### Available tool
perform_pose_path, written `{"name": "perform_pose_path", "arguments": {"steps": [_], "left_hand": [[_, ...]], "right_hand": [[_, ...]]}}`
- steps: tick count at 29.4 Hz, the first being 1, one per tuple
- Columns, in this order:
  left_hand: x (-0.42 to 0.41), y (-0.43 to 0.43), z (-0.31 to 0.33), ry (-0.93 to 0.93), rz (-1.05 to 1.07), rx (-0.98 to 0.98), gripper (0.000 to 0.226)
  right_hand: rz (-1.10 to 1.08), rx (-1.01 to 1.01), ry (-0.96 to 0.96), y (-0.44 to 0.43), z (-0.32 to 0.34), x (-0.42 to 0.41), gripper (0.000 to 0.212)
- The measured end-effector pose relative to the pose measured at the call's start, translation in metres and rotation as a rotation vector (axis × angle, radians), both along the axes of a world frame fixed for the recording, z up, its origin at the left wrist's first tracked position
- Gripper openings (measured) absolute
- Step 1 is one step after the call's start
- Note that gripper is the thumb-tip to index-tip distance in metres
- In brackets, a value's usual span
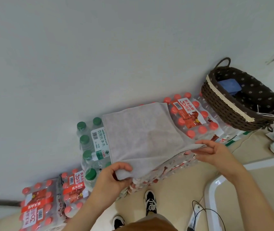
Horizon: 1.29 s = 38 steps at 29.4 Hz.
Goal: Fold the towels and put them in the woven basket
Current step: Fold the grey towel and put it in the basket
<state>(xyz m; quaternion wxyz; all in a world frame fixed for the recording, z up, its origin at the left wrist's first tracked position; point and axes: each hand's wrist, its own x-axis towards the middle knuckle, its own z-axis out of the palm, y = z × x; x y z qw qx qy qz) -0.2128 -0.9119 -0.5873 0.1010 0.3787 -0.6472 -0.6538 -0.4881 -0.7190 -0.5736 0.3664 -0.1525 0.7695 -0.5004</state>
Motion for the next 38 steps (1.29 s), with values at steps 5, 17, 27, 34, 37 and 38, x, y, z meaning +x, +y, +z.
{"name": "perform_pose_path", "arguments": {"steps": [5,17,27,34,37,38], "left_hand": [[0.010,-0.011,-0.007,-0.051,-0.045,-0.369,0.030],[0.024,-0.033,-0.003,-0.226,-0.453,-0.690,0.033],[0.013,-0.033,-0.005,-0.135,0.048,-0.211,0.025],[-0.007,-0.053,-0.009,-0.128,0.475,-0.180,0.020],[-0.015,-0.065,-0.011,-0.264,0.476,-0.294,0.014],[-0.017,-0.068,-0.012,-0.304,0.464,-0.323,0.015]], "right_hand": [[0.188,0.209,0.318,-0.001,0.011,-0.023,0.020],[0.456,0.214,0.063,-0.002,0.017,-0.047,0.022],[0.172,0.068,0.173,-0.044,-0.007,-0.024,0.015],[0.251,0.166,0.665,-0.104,-0.002,-0.029,0.015],[0.270,0.190,0.749,-0.127,-0.007,-0.033,0.017],[0.280,0.201,0.775,-0.134,-0.010,-0.034,0.019]]}}
